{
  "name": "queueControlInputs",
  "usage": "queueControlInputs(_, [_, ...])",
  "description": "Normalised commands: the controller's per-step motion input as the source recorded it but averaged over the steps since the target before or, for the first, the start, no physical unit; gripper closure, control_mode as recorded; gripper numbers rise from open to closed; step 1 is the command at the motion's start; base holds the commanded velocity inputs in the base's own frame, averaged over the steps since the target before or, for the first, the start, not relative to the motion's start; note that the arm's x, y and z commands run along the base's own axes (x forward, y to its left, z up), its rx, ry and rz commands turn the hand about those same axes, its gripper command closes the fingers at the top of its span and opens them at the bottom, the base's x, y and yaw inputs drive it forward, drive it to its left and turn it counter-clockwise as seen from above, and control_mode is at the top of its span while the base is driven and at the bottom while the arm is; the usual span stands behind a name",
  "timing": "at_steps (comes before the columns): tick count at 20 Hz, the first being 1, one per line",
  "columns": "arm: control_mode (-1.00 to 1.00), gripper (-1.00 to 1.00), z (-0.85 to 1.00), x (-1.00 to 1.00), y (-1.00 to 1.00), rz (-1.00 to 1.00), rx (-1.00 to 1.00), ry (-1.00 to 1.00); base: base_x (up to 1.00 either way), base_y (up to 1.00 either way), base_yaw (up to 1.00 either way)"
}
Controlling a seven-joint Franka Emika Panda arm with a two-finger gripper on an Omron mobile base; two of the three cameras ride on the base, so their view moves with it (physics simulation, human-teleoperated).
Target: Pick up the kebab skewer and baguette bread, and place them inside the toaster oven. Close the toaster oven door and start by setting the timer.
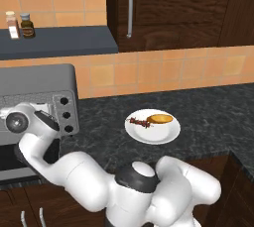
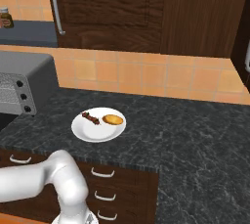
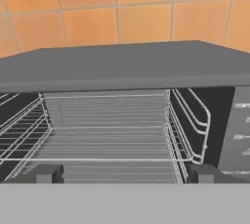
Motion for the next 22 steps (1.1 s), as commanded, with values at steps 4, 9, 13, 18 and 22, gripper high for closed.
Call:
queueControlInputs(4, [-1.0, -1.0, -0.11, 0.37, 0.42, 0.03, 0.0, 0.0, 0.0, 0.0, 0.0])
queueControlInputs(9, [-1.0, -1.0, -0.06, 0.45, 0.2, 0.0, 0.0, 0.06, 0.0, 0.0, 0.0])
queueControlInputs(13, [-1.0, -1.0, -0.17, 0.25, -0.01, 0.0, 0.0, 0.07, 0.0, 0.0, 0.0])
queueControlInputs(18, [-1.0, -1.0, -0.12, 0.31, -0.05, 0.0, 0.0, 0.08, 0.0, 0.0, 0.0])
queueControlInputs(22, [-1.0, -1.0, -0.71, 0.02, -0.24, 0.0, 0.0, 0.07, 0.0, 0.0, 0.0])
